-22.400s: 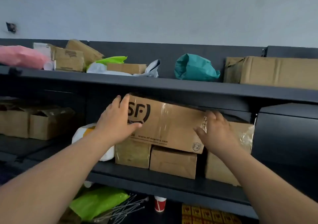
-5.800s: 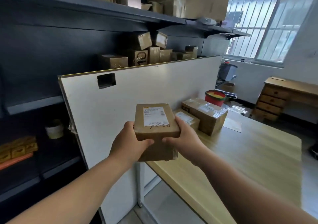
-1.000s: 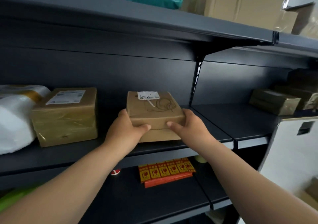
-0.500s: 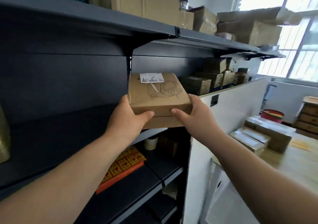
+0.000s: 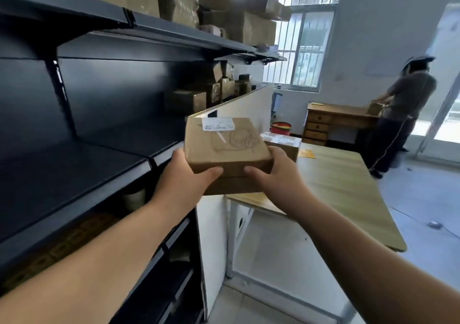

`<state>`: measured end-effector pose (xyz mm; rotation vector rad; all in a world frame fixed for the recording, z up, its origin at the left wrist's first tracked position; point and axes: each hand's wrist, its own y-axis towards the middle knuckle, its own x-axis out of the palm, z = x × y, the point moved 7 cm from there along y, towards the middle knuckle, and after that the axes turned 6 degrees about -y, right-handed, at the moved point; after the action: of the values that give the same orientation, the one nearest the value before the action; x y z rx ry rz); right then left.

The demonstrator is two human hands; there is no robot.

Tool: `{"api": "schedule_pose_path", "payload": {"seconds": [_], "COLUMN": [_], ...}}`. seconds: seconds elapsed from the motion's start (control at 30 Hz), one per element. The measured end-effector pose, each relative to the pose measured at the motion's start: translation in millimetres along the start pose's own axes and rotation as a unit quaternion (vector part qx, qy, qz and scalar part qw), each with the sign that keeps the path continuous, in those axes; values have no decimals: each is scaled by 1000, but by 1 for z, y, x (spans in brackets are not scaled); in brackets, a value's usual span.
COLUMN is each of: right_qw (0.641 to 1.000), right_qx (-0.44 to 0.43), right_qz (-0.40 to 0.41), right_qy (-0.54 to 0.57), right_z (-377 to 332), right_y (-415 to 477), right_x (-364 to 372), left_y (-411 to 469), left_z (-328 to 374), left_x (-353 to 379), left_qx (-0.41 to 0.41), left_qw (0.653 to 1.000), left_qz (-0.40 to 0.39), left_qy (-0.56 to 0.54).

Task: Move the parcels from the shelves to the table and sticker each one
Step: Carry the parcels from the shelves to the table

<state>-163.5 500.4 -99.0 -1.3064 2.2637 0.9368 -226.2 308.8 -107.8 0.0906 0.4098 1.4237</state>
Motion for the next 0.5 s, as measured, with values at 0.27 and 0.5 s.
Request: {"api": "schedule_pose_path", "payload": {"seconds": [0.27, 0.5], "right_qw": [999, 998], "right_qx": [40, 57], "right_qz": [8, -18], "right_qy": [-10, -34], "right_z": [100, 192], "right_y": [45, 106], "right_x": [-46, -79], "left_y": [42, 85], "left_z": [-16, -36], "left_x": [122, 229], "left_qx": [-21, -47], "left_qw": [999, 997], "left_qz": [-35, -55], "left_qy": [13, 10]}}
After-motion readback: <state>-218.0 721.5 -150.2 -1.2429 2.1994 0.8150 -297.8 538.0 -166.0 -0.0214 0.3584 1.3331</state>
